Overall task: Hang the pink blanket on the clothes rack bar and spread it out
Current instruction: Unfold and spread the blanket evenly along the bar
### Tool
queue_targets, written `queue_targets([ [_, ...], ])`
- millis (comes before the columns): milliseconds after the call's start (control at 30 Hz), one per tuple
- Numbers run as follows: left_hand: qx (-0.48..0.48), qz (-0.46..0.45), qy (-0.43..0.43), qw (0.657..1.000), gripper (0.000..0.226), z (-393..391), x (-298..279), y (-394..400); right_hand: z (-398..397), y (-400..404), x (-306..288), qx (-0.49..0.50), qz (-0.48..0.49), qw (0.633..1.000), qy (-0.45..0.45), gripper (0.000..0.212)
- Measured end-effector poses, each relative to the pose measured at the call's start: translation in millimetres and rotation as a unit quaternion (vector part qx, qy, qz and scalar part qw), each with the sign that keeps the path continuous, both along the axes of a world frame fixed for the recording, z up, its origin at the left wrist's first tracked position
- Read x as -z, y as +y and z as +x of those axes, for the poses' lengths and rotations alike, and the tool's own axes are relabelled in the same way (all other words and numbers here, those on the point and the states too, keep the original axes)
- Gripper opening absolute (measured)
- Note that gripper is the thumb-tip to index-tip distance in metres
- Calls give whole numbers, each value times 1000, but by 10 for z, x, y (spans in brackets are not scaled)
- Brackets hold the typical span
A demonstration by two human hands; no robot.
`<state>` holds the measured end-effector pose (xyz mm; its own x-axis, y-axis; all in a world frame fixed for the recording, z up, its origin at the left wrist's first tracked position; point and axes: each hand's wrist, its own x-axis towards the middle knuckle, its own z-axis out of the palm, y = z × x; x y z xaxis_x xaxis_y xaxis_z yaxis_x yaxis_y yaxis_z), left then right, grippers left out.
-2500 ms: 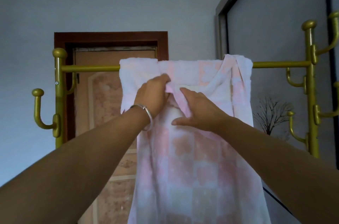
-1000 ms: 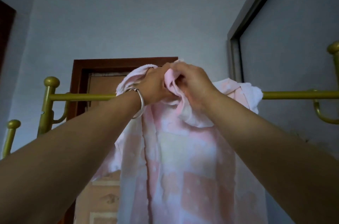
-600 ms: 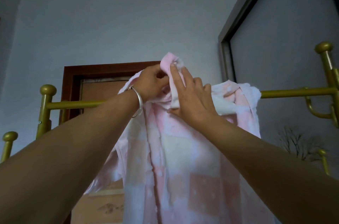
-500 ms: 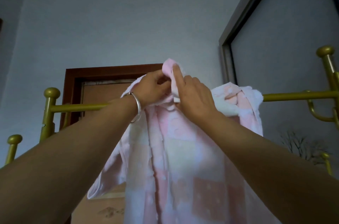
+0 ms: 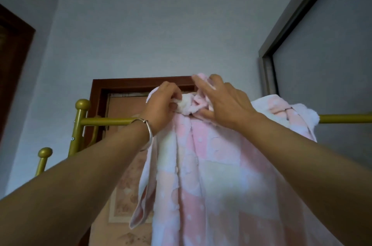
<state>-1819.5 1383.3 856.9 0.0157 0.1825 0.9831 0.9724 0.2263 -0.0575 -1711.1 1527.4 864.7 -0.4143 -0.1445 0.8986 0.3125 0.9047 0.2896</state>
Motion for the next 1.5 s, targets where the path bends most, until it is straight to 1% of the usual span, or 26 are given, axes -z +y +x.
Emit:
queue_targets([
  [67,54,-26,-44,997,28,43,-54,1,-57,-51,20,3,4,998,-57,95],
  [133,106,-64,-90,988,32,70,-95,22,-125,-112,-3,11,-4,997,-71,101],
  [167,117,-78,-102,985,33,79,-112,28,-162,-142,-17,14,-7,998,-69,99],
  [200,120,-85,-107,983,33,83,-126,30,-198,-168,-26,21,-3,998,-63,91],
  [300,103,-68,-87,988,30,64,-76,-16,-263,-203,-37,14,41,998,-38,40],
  [333,78,-68,-64,993,29,38,-28,-44,-270,-197,-48,-2,45,999,-29,30],
  [400,-26,-96,-3,995,38,-20,92,-81,-268,-175,-71,-21,38,999,-10,21],
  [467,-104,-106,29,988,49,-58,174,-104,-275,-169,-102,-23,36,999,11,16],
  [533,-117,-96,46,987,56,-70,181,-105,-290,-167,-127,-25,38,998,31,16],
  [600,-72,-87,25,993,52,-53,148,-90,-298,-154,-150,-26,40,997,55,17],
  [700,25,-81,-46,995,38,-24,91,-54,-332,-140,-210,-17,49,996,75,18],
  [767,38,-82,-33,995,37,-21,88,-60,-356,-105,-264,-2,44,996,83,22],
  [800,32,-78,-18,996,39,-49,94,-81,-359,-67,-303,6,32,995,92,24],
  [833,-4,-78,12,997,45,-86,117,-114,-355,-22,-344,16,16,994,103,25],
  [900,-114,-99,86,985,65,-225,190,-197,-335,105,-409,45,-17,990,132,25],
  [933,-143,-115,96,978,71,-294,231,-246,-325,181,-427,74,-36,987,137,26],
  [967,-159,-132,88,975,71,-331,267,-305,-314,260,-441,117,-58,984,125,27],
  [1000,-165,-145,76,973,67,-358,295,-354,-311,340,-448,165,-87,978,89,28],
  [1067,-179,-158,58,969,59,-381,311,-409,-287,463,-462,223,-163,960,-39,31],
  [1133,-180,-158,53,970,55,-371,274,-408,-243,498,-504,204,-219,944,-136,31],
  [1167,-185,-160,52,968,51,-354,245,-386,-232,482,-539,181,-221,947,-148,33],
  [1233,-193,-171,48,965,39,-287,188,-289,-221,416,-575,133,-213,959,-132,44],
  [1300,-172,-184,41,967,34,-178,164,-125,-195,336,-574,96,-210,964,-132,48],
  [1367,-135,-196,49,970,36,-28,181,80,-107,258,-544,61,-213,963,-151,47],
  [1433,-105,-207,78,970,42,133,218,333,57,223,-508,7,-212,968,-132,46],
  [1500,-84,-224,100,966,61,304,236,611,262,272,-453,-37,-207,974,-82,42],
])
